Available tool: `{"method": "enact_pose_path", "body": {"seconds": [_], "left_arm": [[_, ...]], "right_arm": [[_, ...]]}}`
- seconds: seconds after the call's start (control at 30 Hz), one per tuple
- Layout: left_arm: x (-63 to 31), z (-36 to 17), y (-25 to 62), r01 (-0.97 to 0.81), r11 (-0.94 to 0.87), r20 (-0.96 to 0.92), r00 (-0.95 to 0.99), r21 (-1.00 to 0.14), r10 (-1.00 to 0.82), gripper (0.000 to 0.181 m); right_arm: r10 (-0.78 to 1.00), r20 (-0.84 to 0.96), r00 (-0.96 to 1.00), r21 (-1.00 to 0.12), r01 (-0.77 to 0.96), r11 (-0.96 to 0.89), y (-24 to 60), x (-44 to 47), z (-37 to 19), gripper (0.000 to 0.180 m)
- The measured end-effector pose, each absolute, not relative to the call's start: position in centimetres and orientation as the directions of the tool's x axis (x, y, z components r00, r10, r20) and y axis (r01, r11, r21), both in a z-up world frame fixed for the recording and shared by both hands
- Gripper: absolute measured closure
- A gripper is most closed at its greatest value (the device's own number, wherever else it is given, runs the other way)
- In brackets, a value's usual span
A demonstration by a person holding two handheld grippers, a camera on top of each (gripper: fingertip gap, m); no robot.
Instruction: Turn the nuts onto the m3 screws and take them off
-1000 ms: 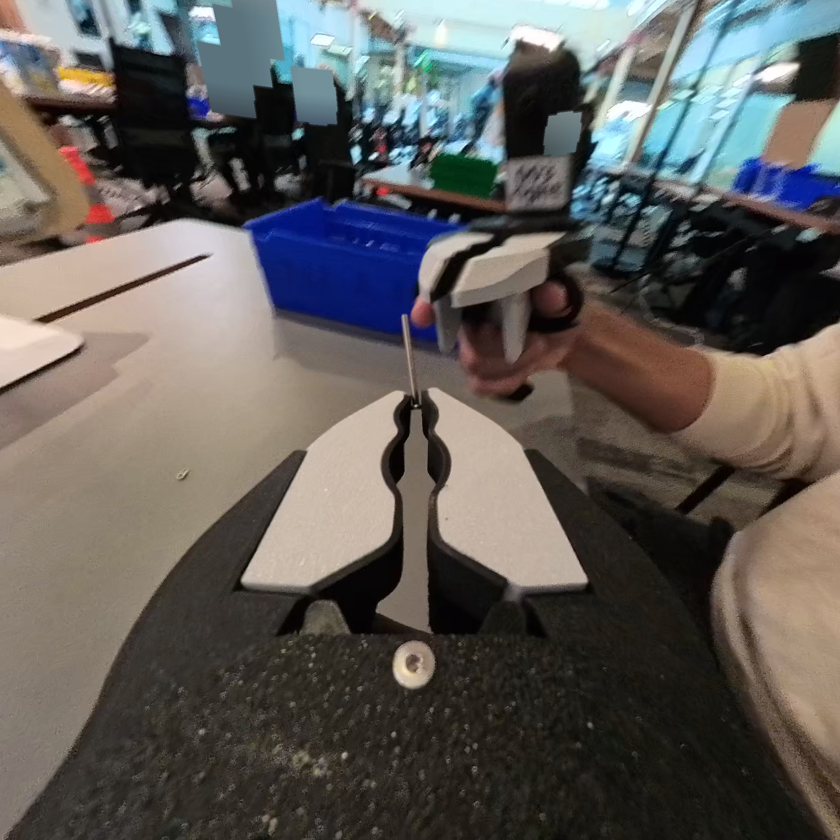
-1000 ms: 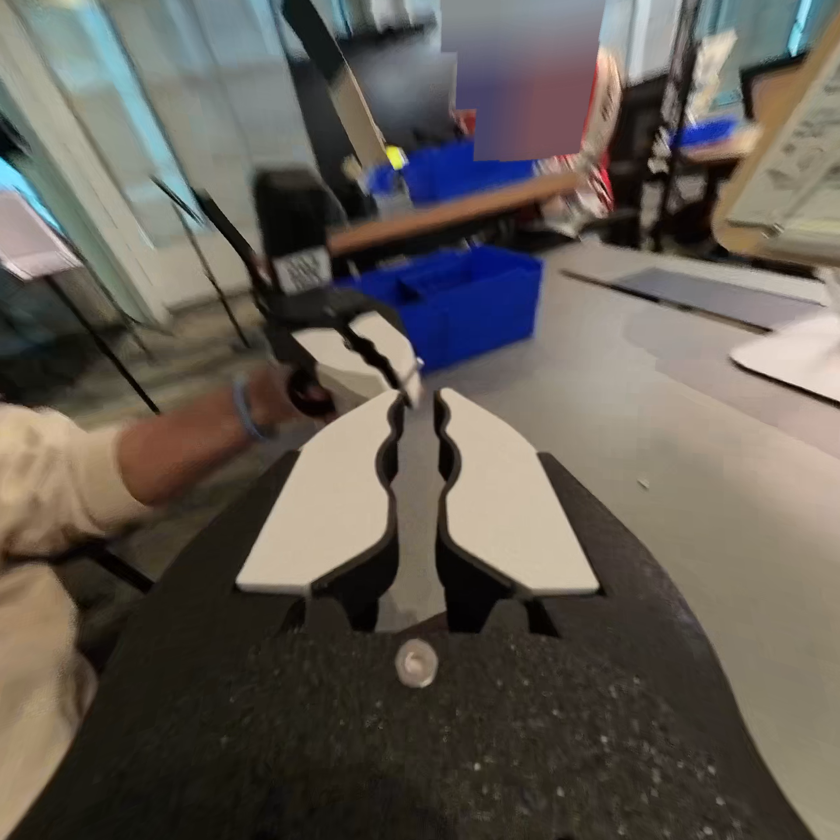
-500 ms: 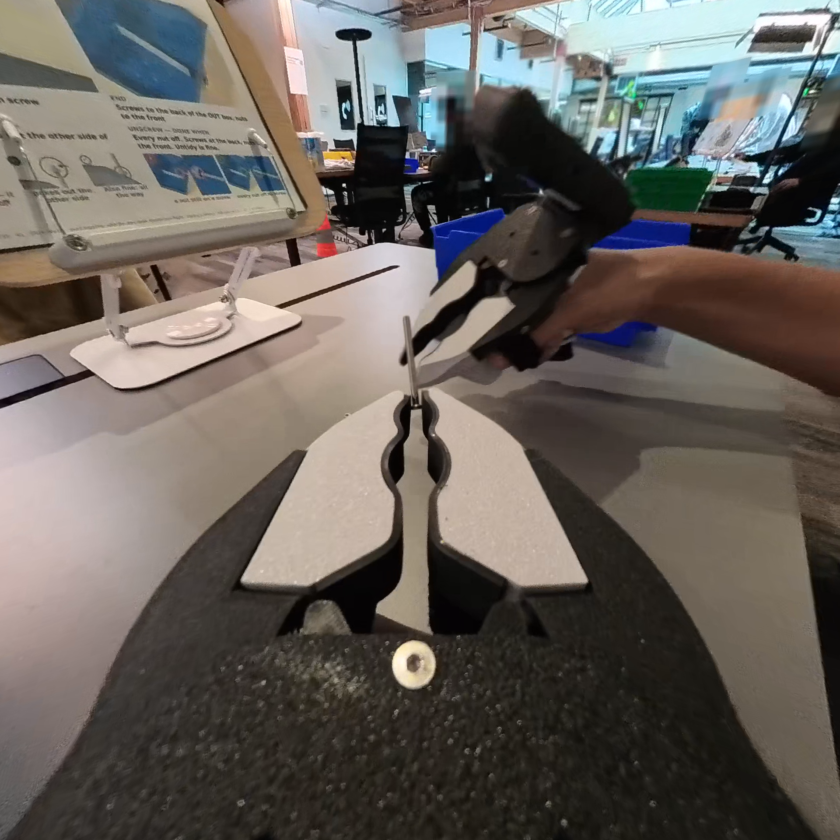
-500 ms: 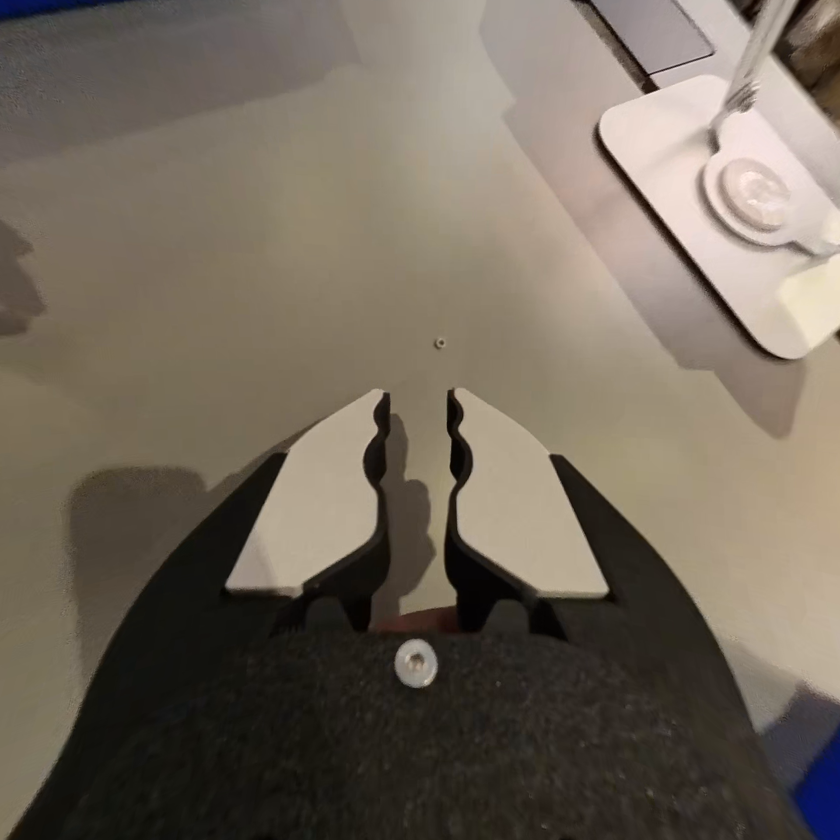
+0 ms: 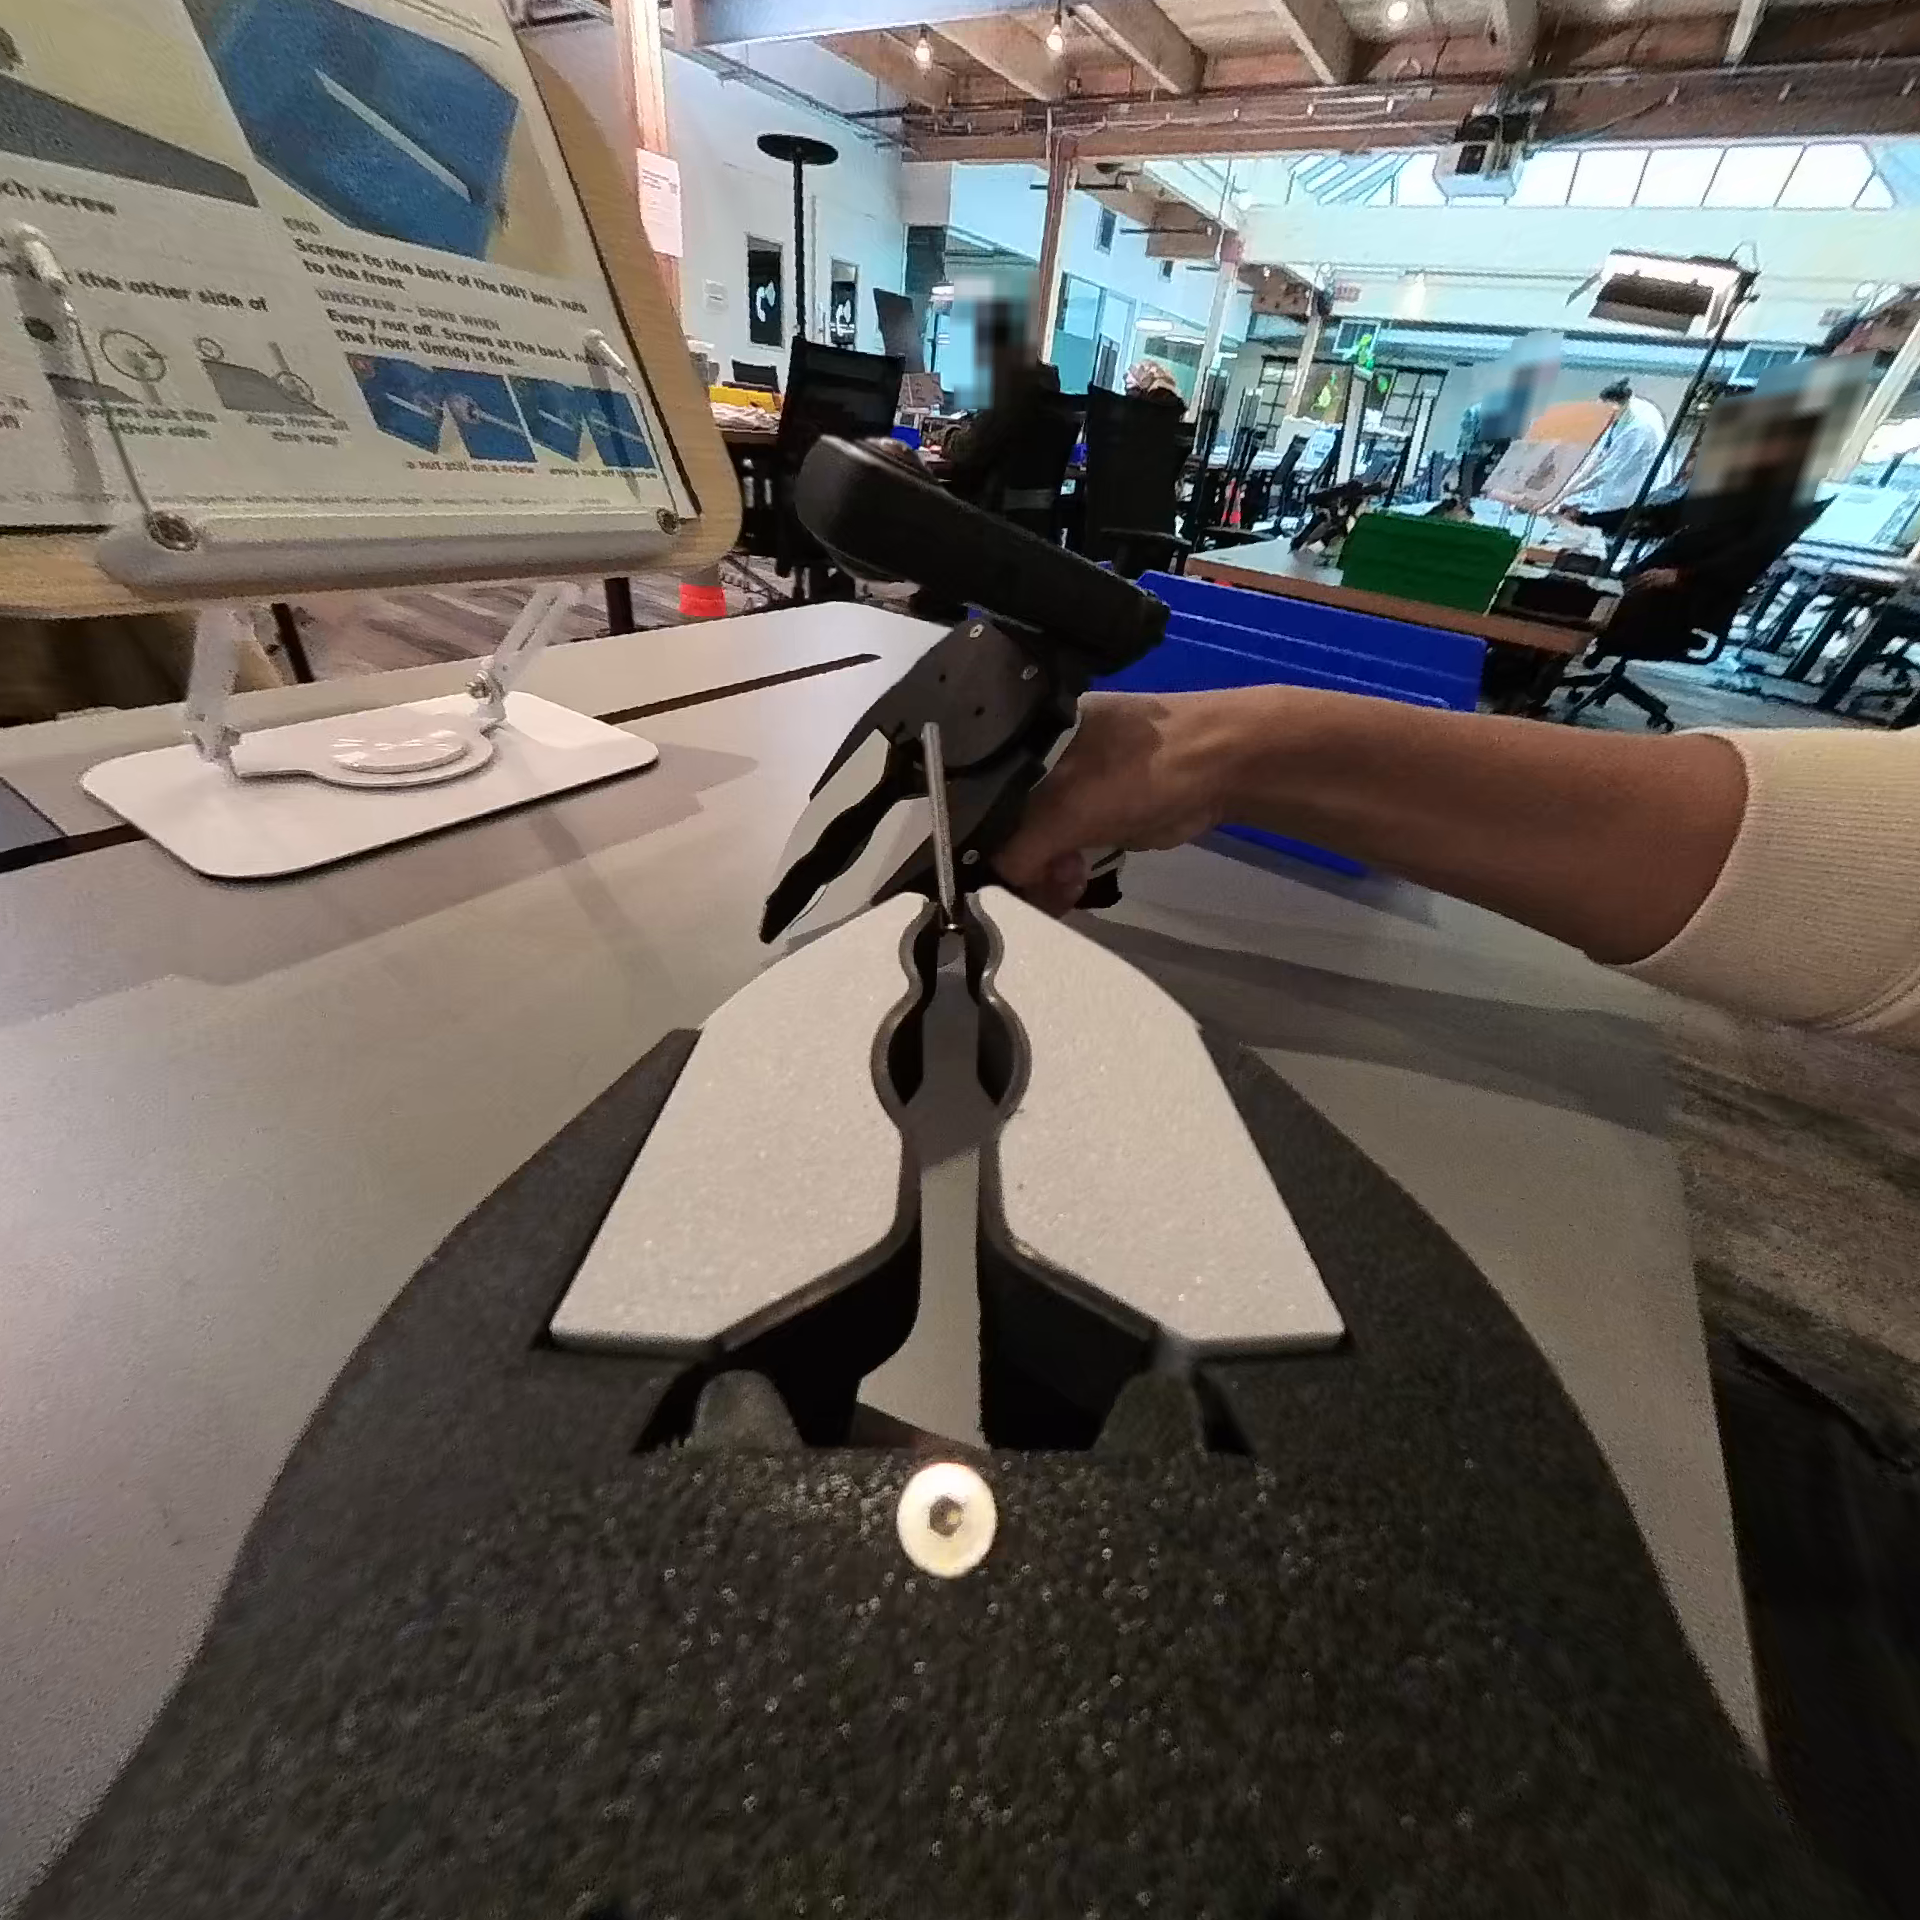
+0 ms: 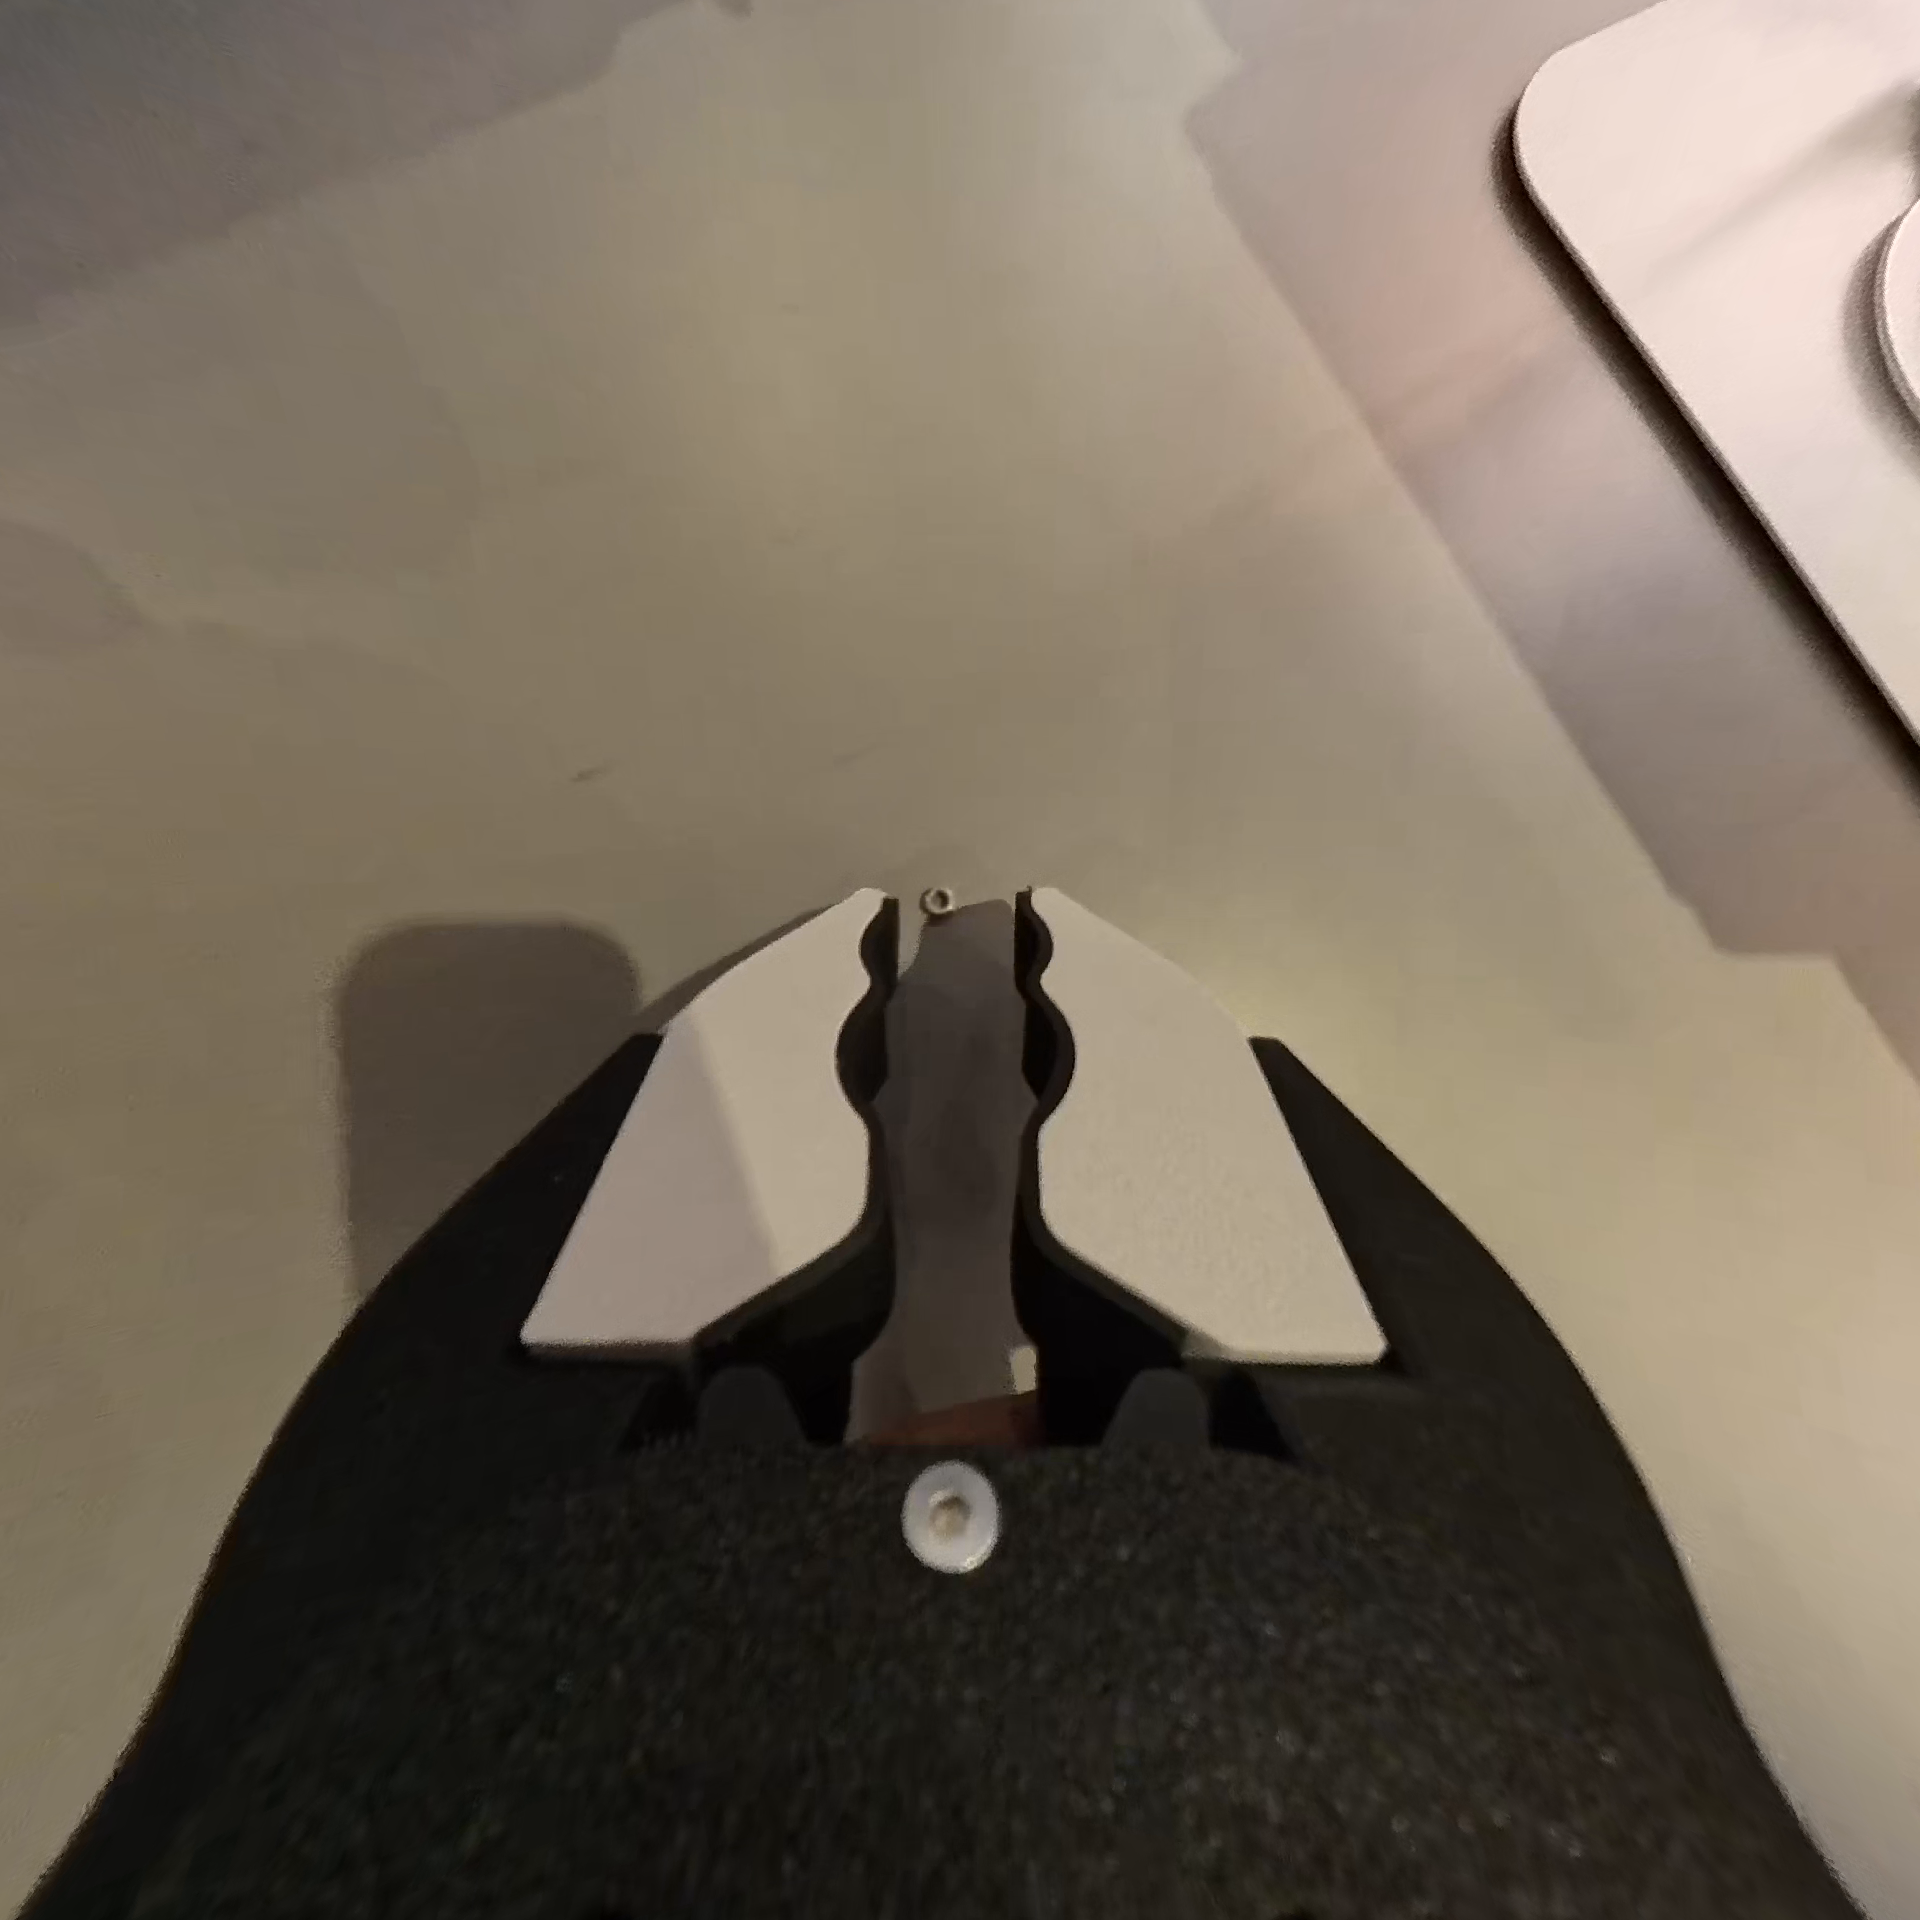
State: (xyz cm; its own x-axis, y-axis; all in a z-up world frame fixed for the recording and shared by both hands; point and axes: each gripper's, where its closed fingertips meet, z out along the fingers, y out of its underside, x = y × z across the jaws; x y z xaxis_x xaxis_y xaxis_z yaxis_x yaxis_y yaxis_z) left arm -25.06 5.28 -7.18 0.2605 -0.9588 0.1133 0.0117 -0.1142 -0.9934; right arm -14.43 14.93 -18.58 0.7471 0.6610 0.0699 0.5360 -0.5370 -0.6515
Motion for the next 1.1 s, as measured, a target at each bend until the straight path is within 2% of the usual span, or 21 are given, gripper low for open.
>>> {"method": "enact_pose_path", "body": {"seconds": [0.23, 0.37, 0.53, 0.73, 0.83, 0.93, 1.0, 1.1], "left_arm": [[-25.1, -7.2, 5.3, 0.015, -0.136, 0.135, 0.248, -0.991, -0.959, 0.177], [-24.9, -7.5, 5.2, -0.008, -0.127, 0.121, 0.247, -0.992, -0.961, 0.177], [-24.8, -7.8, 5.3, -0.021, -0.146, 0.136, 0.248, -0.989, -0.959, 0.177], [-24.6, -8.7, 5.5, -0.071, -0.168, 0.146, 0.248, -0.983, -0.958, 0.177], [-25.3, -8.9, 6.3, -0.086, -0.182, 0.154, 0.260, -0.980, -0.953, 0.177], [-27.2, -8.0, 7.3, -0.039, -0.216, 0.197, 0.277, -0.976, -0.941, 0.177], [-28.0, -6.3, 6.6, 0.029, -0.248, 0.248, 0.231, -0.968, -0.941, 0.177], [-28.3, -4.9, 5.7, 0.034, -0.212, 0.214, 0.231, -0.977, -0.949, 0.177]], "right_arm": [[0.671, 0.048, 0.740, -0.649, 0.534, -0.542, 15.2, -14.7, -19.2, 0.162], [0.676, 0.049, 0.735, -0.661, 0.531, -0.530, 15.0, -14.8, -19.3, 0.174], [0.691, 0.046, 0.721, -0.669, 0.536, -0.514, 14.8, -14.5, -19.1, 0.180], [0.737, 0.001, 0.676, -0.804, 0.438, -0.401, 12.8, -15.1, -14.2, 0.180], [0.766, 0.032, 0.642, -0.792, 0.484, -0.373, 11.2, -15.8, -13.6, 0.179], [0.814, 0.058, 0.578, -0.769, 0.546, -0.333, 9.5, -18.5, -14.2, 0.168], [0.833, 0.114, 0.541, -0.732, 0.613, -0.298, 9.2, -20.3, -15.4, 0.165], [0.830, 0.179, 0.528, -0.665, 0.687, -0.293, 10.5, -21.1, -17.6, 0.158]]}}
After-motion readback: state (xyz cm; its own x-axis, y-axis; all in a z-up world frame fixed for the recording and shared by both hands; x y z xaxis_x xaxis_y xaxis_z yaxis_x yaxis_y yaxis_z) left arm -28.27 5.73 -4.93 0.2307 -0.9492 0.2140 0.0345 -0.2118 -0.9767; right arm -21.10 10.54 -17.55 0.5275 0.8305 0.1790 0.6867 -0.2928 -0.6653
